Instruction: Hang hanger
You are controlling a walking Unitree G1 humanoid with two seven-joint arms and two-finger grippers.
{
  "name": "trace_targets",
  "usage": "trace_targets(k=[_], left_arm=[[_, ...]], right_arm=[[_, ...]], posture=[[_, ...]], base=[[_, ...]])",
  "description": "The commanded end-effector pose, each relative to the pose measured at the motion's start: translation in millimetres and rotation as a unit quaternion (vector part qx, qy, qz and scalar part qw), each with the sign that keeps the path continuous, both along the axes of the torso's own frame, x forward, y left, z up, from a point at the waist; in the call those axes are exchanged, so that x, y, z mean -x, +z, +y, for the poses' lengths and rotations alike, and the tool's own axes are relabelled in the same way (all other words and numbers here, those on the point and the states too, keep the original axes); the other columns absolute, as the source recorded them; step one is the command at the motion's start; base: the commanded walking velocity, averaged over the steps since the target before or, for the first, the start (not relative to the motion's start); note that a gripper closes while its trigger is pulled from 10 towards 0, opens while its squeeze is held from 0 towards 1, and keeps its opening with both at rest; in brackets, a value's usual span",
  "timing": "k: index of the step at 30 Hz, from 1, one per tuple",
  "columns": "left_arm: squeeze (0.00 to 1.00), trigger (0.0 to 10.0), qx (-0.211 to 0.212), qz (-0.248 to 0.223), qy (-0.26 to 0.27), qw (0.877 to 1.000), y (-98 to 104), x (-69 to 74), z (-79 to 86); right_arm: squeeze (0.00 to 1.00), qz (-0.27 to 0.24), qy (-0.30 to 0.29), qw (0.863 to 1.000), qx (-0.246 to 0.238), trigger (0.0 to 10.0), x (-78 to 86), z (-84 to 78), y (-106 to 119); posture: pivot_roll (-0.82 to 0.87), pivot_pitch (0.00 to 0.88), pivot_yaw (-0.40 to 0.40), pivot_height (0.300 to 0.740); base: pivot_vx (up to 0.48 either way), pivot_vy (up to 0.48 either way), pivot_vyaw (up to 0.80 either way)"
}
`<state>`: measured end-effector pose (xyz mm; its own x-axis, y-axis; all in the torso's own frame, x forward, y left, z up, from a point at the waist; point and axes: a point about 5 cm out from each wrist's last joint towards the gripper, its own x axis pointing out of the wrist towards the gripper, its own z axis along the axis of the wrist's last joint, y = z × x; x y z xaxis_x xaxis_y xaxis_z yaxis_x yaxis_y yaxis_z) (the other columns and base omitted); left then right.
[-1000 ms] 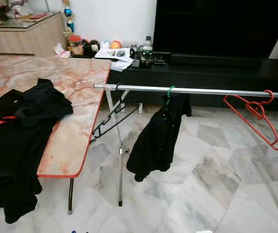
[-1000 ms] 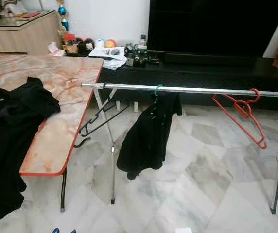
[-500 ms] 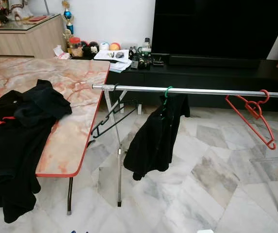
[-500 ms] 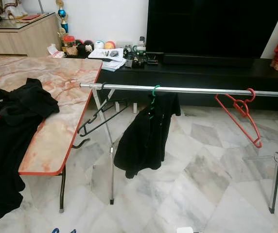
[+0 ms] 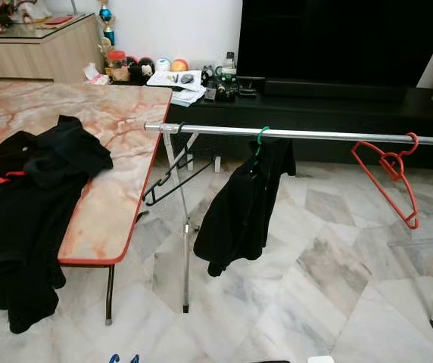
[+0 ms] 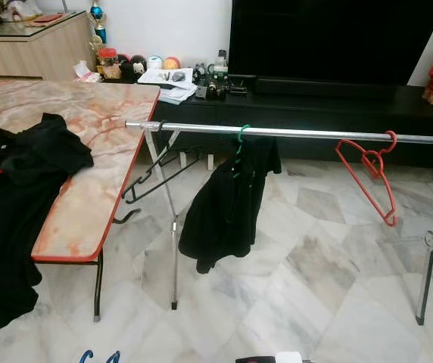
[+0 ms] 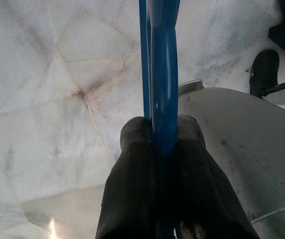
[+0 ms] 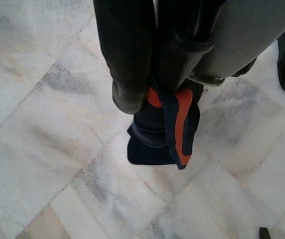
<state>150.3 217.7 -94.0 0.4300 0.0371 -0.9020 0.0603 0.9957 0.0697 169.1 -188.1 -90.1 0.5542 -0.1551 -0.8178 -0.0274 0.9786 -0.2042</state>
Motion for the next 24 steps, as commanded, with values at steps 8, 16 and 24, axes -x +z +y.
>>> trace_targets(k=[8,16,24], left_arm=[[0.0,10.0,0.006,0.027,0.002,1.0,-5.8,14.0,-2.4],[0.0,10.0,0.006,0.026,0.002,1.0,-5.7,13.6,-2.9],[0.0,10.0,0.006,0.025,0.0,1.0,-5.7,13.4,-3.1]], right_arm=[[0.0,-0.005,-0.007,1.0,-0.005,10.0,0.8,-0.4,-0.1],[0.0,-0.009,-0.011,1.0,-0.006,10.0,0.4,-0.9,0.3],[0.0,-0.012,-0.017,1.0,-0.007,10.0,0.2,-1.3,0.6]], posture=[[0.06,0.0,-0.019,0.74],[0.06,0.0,-0.02,0.74],[0.06,0.0,-0.02,0.74]], base=[[-0.307,0.0,0.0],[-0.309,0.0,0.0],[-0.308,0.0,0.0]])
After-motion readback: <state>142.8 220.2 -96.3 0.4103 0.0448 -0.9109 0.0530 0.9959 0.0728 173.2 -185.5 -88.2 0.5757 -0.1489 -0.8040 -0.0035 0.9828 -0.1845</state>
